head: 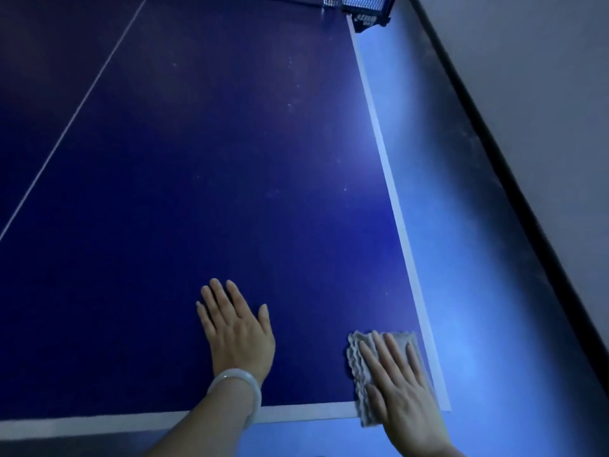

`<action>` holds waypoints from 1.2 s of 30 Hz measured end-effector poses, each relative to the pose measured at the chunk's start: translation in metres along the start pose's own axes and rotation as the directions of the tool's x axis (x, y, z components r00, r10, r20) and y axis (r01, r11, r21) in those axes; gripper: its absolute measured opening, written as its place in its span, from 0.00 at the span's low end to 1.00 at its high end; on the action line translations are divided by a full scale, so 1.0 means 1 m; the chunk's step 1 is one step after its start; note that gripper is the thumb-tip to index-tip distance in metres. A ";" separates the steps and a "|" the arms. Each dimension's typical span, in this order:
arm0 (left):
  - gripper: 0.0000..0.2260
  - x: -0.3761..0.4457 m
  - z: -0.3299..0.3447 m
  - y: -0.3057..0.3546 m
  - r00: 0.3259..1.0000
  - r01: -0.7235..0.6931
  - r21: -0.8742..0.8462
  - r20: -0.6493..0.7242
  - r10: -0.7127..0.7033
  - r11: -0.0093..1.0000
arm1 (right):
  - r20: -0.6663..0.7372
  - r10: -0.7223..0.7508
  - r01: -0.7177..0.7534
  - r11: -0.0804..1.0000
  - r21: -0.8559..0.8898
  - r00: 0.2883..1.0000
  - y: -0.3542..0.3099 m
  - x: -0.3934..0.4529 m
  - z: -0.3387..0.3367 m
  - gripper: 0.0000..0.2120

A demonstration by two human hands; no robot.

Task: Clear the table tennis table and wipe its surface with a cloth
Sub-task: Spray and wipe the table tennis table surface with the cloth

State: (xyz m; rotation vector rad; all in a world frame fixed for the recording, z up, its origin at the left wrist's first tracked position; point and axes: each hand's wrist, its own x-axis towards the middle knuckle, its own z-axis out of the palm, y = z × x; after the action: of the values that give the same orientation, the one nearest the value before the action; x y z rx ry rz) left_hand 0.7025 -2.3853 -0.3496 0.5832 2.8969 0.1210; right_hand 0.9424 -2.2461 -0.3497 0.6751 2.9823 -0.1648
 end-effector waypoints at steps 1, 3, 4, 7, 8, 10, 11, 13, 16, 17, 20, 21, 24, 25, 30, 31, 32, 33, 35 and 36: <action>0.34 0.000 0.000 0.001 1.000 0.004 0.008 0.001 -0.004 1.000 | 0.009 -0.080 0.080 0.997 -0.014 0.997 0.014 0.000 -0.001 0.25; 0.34 0.000 0.001 0.001 1.000 0.009 0.018 0.001 -0.009 1.000 | 0.033 -0.151 0.152 0.988 -0.030 0.988 0.036 0.008 -0.004 0.25; 0.34 0.000 0.001 0.001 1.000 0.009 0.019 -0.006 -0.008 1.000 | 0.046 -0.148 0.150 0.988 -0.032 0.988 0.044 0.016 -0.007 0.25; 0.34 0.001 0.004 0.000 0.999 0.013 0.021 -0.039 -0.012 1.000 | 0.040 -0.038 0.039 0.999 -0.021 0.998 0.063 0.052 -0.012 0.26; 0.34 0.001 0.004 0.000 0.999 0.017 0.023 -0.043 -0.016 1.000 | 0.023 0.029 -0.029 1.000 -0.008 0.999 0.067 0.069 -0.012 0.26; 0.34 0.002 0.005 0.001 0.999 0.026 0.029 -0.044 -0.025 0.999 | -0.007 0.231 -0.230 0.972 0.047 0.973 0.070 0.101 -0.012 0.27; 0.33 0.002 0.006 0.000 0.999 0.024 0.031 -0.048 -0.023 0.999 | -0.007 0.328 -0.327 0.942 0.074 0.945 0.067 0.115 -0.012 0.26; 0.33 0.002 0.007 0.000 0.999 0.021 0.036 -0.051 -0.019 0.999 | -0.002 0.391 -0.389 0.916 0.095 0.920 0.051 0.134 -0.012 0.26; 0.35 0.001 0.007 -0.001 0.998 0.025 0.042 -0.051 -0.022 0.999 | -0.005 0.046 -0.046 0.997 0.058 0.999 0.020 0.134 -0.010 0.28; 0.35 0.001 0.007 -0.001 0.998 0.026 0.041 -0.055 -0.024 0.999 | 0.016 -0.080 0.079 0.996 0.049 0.997 0.016 0.129 -0.007 0.27; 0.34 0.002 0.008 0.001 0.997 0.030 0.032 -0.066 -0.028 0.999 | 0.074 -0.294 0.291 0.956 0.044 0.953 0.034 0.126 -0.006 0.27; 0.34 0.002 0.008 0.002 0.997 0.031 0.036 -0.069 -0.029 0.999 | 0.080 -0.350 0.350 0.937 0.019 0.933 0.046 0.130 -0.007 0.27; 0.34 0.003 0.008 0.001 0.997 0.035 0.036 -0.064 -0.033 0.999 | 0.118 -0.365 0.371 0.928 -0.039 0.924 0.082 0.156 -0.016 0.26; 0.34 0.003 0.007 0.000 0.998 0.037 0.035 -0.061 -0.035 0.999 | 0.124 -0.311 0.318 0.947 -0.040 0.942 0.091 0.168 -0.021 0.26; 0.33 0.004 0.004 0.002 0.997 0.064 0.026 -0.035 -0.063 0.998 | 0.130 -0.090 0.090 0.996 0.007 0.987 0.096 0.211 -0.036 0.29; 0.33 0.004 0.003 0.002 0.997 0.067 0.025 -0.036 -0.067 0.997 | 0.131 -0.092 0.091 0.996 0.019 0.987 0.087 0.211 -0.037 0.29; 0.33 0.004 0.003 0.003 0.997 0.070 0.025 -0.034 -0.069 0.997 | 0.125 -0.130 0.128 0.991 0.023 0.984 0.076 0.208 -0.038 0.29; 0.33 0.003 0.002 0.002 0.997 0.073 0.028 -0.032 -0.072 0.997 | 0.116 -0.210 0.209 0.978 0.027 0.971 0.065 0.202 -0.038 0.29; 0.35 0.003 0.002 0.002 0.997 0.077 0.023 -0.028 -0.076 0.997 | 0.127 -0.431 0.432 0.902 0.021 0.893 0.051 0.187 -0.032 0.29; 0.35 0.003 0.002 0.002 0.997 0.076 0.018 -0.029 -0.076 0.997 | 0.147 -0.522 0.525 0.851 0.019 0.840 0.052 0.182 -0.030 0.30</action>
State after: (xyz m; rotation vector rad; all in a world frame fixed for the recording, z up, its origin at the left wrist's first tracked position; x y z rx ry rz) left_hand 0.7011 -2.3821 -0.3522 0.4777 2.9463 0.0918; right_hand 0.7993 -2.1184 -0.3432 -0.1732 2.9350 -0.2006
